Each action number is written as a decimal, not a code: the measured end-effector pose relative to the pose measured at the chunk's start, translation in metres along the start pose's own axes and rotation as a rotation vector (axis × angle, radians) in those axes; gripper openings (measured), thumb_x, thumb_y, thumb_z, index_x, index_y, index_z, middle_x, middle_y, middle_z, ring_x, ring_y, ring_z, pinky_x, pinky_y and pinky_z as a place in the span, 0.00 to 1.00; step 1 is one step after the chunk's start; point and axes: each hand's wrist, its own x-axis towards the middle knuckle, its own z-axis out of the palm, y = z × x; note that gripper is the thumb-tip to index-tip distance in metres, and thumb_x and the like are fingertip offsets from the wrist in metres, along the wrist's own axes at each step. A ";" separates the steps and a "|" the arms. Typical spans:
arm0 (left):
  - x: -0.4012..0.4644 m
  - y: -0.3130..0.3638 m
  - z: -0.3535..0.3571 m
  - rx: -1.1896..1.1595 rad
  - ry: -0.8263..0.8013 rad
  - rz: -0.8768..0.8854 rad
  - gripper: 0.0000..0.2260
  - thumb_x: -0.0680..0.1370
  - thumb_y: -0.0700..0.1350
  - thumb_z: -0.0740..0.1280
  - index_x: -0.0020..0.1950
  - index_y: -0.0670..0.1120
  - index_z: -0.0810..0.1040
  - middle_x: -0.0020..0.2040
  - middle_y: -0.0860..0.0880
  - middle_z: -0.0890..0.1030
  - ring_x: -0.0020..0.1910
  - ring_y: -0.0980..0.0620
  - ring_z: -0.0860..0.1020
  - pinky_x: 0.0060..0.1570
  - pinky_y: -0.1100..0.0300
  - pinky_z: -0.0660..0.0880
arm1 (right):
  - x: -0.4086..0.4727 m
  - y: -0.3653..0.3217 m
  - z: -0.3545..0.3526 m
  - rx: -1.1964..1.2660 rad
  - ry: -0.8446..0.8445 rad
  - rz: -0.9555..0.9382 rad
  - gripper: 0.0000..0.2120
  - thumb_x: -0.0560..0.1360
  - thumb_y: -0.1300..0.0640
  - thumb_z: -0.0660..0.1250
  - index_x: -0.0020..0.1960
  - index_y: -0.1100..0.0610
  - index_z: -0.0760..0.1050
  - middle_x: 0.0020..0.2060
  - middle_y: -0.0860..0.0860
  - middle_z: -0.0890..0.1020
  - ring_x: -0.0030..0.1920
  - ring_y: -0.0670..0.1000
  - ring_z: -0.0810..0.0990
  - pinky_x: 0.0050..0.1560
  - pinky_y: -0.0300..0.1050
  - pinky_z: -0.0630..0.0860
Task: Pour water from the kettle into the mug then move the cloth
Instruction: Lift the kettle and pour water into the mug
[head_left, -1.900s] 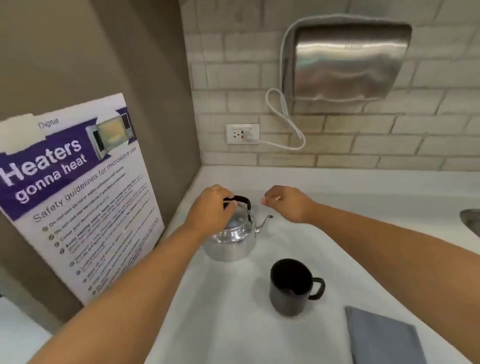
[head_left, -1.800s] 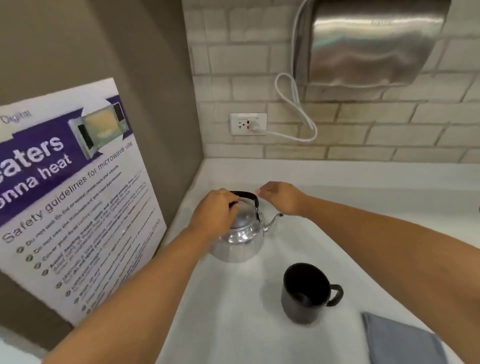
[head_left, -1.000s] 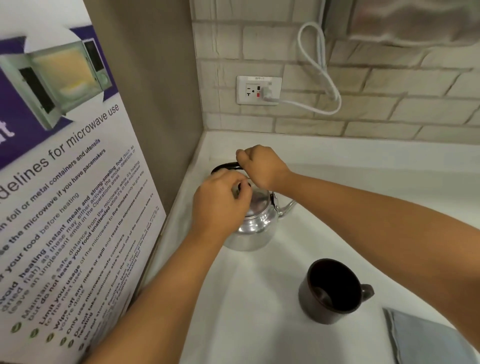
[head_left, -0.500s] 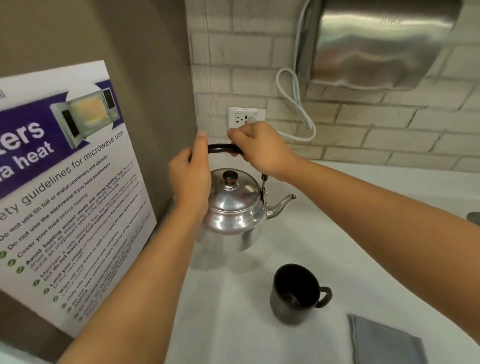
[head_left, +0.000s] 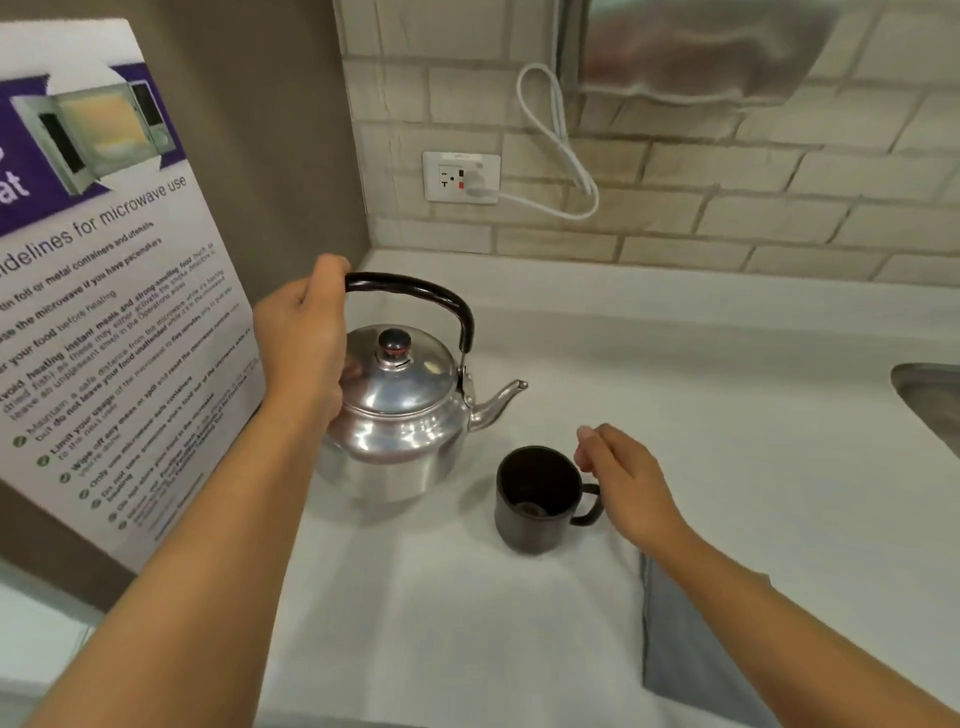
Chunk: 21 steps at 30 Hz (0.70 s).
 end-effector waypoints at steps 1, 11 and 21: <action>-0.002 -0.002 -0.002 0.003 0.002 0.001 0.22 0.67 0.55 0.67 0.19 0.50 0.61 0.20 0.56 0.58 0.21 0.56 0.57 0.21 0.64 0.55 | -0.004 0.010 0.004 0.026 0.001 0.037 0.20 0.80 0.49 0.58 0.35 0.60 0.70 0.31 0.51 0.76 0.32 0.42 0.74 0.34 0.29 0.69; -0.024 -0.011 -0.006 0.143 -0.051 0.140 0.22 0.71 0.52 0.68 0.24 0.50 0.58 0.23 0.53 0.57 0.21 0.55 0.56 0.19 0.67 0.54 | -0.001 0.027 0.023 0.201 0.084 0.076 0.24 0.81 0.47 0.55 0.32 0.61 0.64 0.28 0.55 0.69 0.30 0.49 0.68 0.33 0.43 0.69; -0.030 0.000 0.009 0.244 -0.137 0.264 0.22 0.68 0.51 0.67 0.21 0.48 0.60 0.20 0.55 0.55 0.24 0.53 0.56 0.25 0.61 0.55 | 0.007 0.024 0.021 0.163 0.080 0.025 0.21 0.81 0.49 0.55 0.32 0.57 0.60 0.27 0.52 0.63 0.28 0.46 0.61 0.29 0.36 0.61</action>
